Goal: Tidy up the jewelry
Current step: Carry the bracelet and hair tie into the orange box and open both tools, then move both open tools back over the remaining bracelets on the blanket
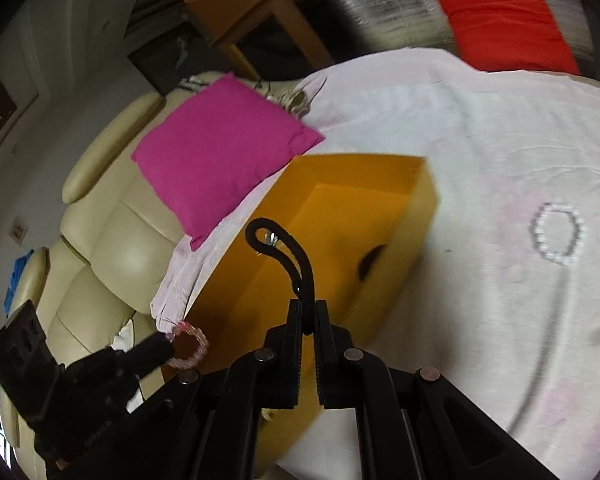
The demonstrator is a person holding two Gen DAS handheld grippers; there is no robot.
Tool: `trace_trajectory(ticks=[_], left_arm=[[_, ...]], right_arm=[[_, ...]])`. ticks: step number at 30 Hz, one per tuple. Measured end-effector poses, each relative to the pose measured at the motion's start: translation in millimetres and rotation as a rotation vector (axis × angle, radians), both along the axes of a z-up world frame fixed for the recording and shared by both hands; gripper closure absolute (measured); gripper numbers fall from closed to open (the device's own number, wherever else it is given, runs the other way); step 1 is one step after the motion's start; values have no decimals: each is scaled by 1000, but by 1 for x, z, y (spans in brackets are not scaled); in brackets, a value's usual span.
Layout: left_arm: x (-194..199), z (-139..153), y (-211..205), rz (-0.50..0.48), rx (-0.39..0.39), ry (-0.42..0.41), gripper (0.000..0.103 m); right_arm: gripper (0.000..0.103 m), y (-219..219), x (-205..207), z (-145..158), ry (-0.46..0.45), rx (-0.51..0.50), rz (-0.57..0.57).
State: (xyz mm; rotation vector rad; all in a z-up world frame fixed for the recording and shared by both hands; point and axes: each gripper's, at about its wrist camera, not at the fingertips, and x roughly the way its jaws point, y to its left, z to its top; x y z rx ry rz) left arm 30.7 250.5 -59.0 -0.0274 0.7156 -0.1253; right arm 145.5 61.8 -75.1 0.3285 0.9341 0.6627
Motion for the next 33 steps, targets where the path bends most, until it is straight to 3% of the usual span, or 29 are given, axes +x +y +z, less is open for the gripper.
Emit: trace_trajectory(ticks=[3, 4, 5, 7, 8, 13, 20, 25, 30, 33], left_arm=[[-1, -2, 9, 18, 2, -4, 93], [-2, -2, 12, 23, 2, -1, 86], [-1, -1, 16, 31, 3, -2, 81], [-5, 4, 24, 43, -6, -30, 58], [-9, 7, 28, 47, -13, -46, 54], [-21, 18, 48, 56, -30, -107, 51], [-35, 14, 86, 116, -62, -142, 51], [-43, 8, 103, 123, -53, -167, 38], [-44, -2, 125, 143, -76, -185, 37], [-45, -6, 136, 166, -90, -189, 37]], right_arm=[[94, 21, 10, -5, 18, -39, 8], [92, 24, 15, -5, 26, -36, 15], [86, 26, 20, -6, 36, -26, 24], [51, 28, 24, -7, 50, -9, 23], [47, 23, 25, -5, 46, 11, 5], [46, -16, 20, 8, -20, 44, -52], [46, -113, 13, 10, -49, -67, -231], [46, -187, 8, -1, 11, -123, -412], [46, -248, 0, -12, 82, -157, -607], [47, -263, -2, -11, 71, -165, -671]])
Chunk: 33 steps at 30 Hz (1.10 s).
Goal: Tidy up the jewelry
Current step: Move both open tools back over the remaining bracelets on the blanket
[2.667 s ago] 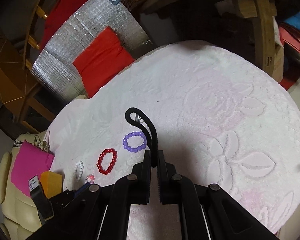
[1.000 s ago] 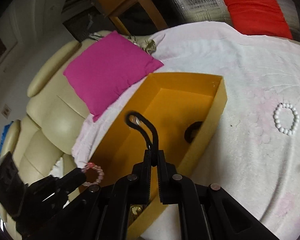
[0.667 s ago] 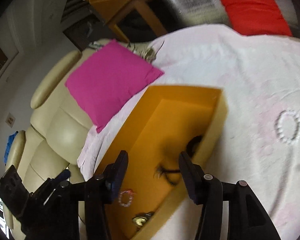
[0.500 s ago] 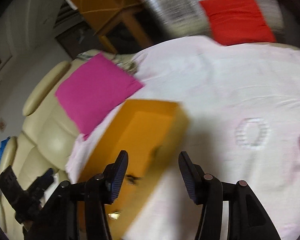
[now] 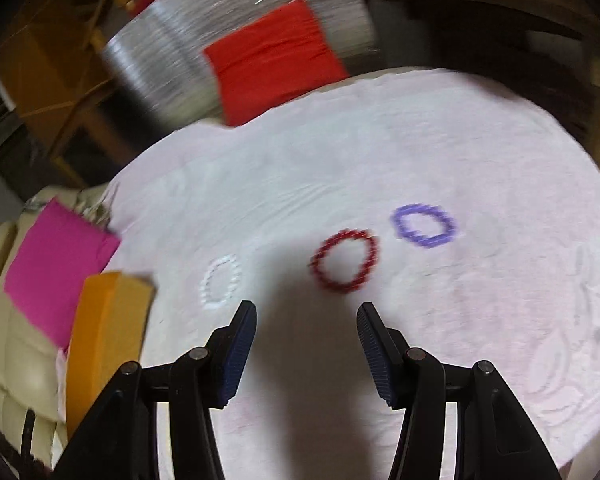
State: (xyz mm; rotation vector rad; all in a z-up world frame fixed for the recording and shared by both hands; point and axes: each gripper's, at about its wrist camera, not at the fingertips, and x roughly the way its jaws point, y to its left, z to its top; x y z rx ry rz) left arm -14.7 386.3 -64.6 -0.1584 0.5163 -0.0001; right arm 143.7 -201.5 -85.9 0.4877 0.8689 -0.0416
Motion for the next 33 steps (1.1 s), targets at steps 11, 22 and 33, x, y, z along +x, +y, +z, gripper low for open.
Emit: trace_trajectory(ticks=[11, 22, 33], left_arm=[[-33, -6, 17, 84, 14, 50, 37], [-22, 51, -66, -34, 83, -23, 27], [22, 73, -243, -356, 146, -8, 25]], right_arm=[[47, -7, -1, -13, -11, 30, -17], [47, -108, -49, -22, -112, 220, -218], [46, -206, -100, -27, -171, 394, -382]])
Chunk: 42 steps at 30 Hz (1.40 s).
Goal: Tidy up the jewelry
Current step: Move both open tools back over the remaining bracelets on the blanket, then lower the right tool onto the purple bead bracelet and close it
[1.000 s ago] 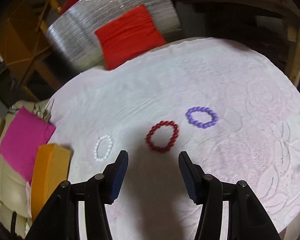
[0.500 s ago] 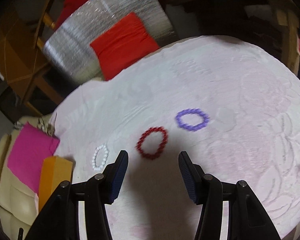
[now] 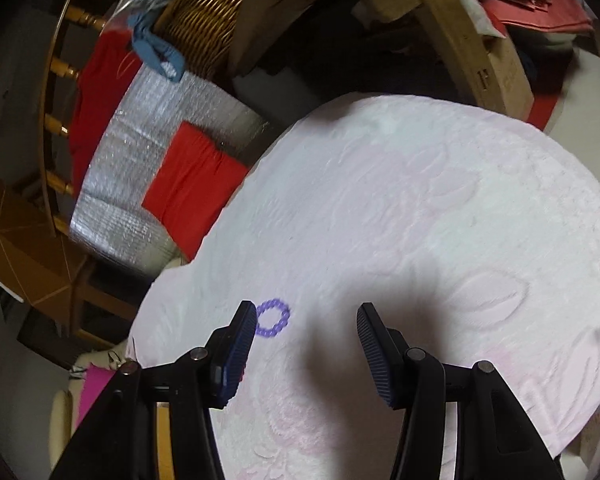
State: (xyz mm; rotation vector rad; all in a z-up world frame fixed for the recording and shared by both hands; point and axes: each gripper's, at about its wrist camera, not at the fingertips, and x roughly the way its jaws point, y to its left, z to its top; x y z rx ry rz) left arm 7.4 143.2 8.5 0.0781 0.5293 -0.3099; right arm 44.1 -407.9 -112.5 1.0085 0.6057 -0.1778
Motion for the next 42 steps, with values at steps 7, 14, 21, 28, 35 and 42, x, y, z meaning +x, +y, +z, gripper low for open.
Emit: trace_trajectory(ticks=[7, 14, 21, 28, 35, 42], left_arm=[[31, -33, -102, -132, 33, 122, 25], [31, -90, -163, -223, 87, 266, 25], [69, -104, -208, -226, 76, 285, 25], [134, -98, -235, -116, 70, 187, 25], [153, -126, -205, -57, 40, 314, 25], [157, -132, -195, 3, 57, 337, 25]], right_arm=[[46, -13, 2, -1, -19, 50, 38], [47, 12, 22, 3, 2, -14, 152], [46, 31, 35, 3, 40, -95, 182], [46, 46, 49, -4, 92, -155, 173], [46, 74, 72, -10, 129, -222, 229], [46, 116, 104, -13, 130, -242, 322]])
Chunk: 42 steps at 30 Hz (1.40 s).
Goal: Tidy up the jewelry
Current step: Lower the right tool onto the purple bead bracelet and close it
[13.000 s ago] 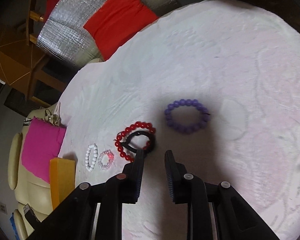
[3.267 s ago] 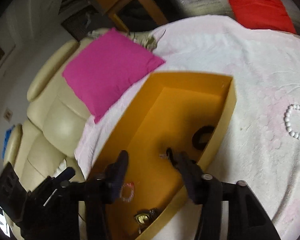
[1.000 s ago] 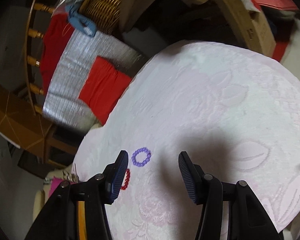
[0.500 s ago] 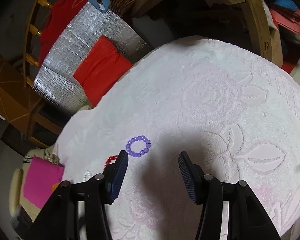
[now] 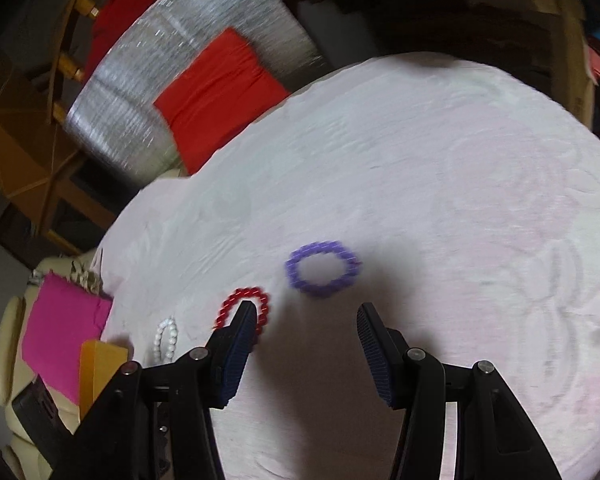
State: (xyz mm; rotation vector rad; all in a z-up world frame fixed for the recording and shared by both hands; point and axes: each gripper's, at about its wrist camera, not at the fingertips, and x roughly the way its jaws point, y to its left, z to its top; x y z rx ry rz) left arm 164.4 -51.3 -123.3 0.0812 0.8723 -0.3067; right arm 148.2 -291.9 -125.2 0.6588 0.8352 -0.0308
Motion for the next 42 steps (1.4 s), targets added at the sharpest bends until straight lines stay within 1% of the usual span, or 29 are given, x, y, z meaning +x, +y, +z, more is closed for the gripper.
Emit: trace_trajectory(ticks=[4, 8, 15, 28, 32, 35, 42], left_arm=[[1, -4, -2, 3, 21, 1, 25], [3, -1, 2, 17, 24, -10, 25], [4, 0, 4, 17, 28, -16, 25], [5, 7, 17, 32, -4, -21, 25], [7, 5, 21, 36, -7, -8, 25], [6, 7, 20, 34, -19, -8, 25], [-2, 7, 2, -29, -13, -11, 25]], right_arm=[[46, 16, 12, -2, 1, -8, 36], [46, 20, 17, -4, 7, 20, 38], [46, 29, 19, -6, 10, 34, 43], [46, 53, 30, -14, 36, 27, 52], [46, 59, 33, -17, 41, 14, 62], [46, 57, 33, -17, 45, -4, 60], [46, 40, 28, -18, 50, -31, 15]])
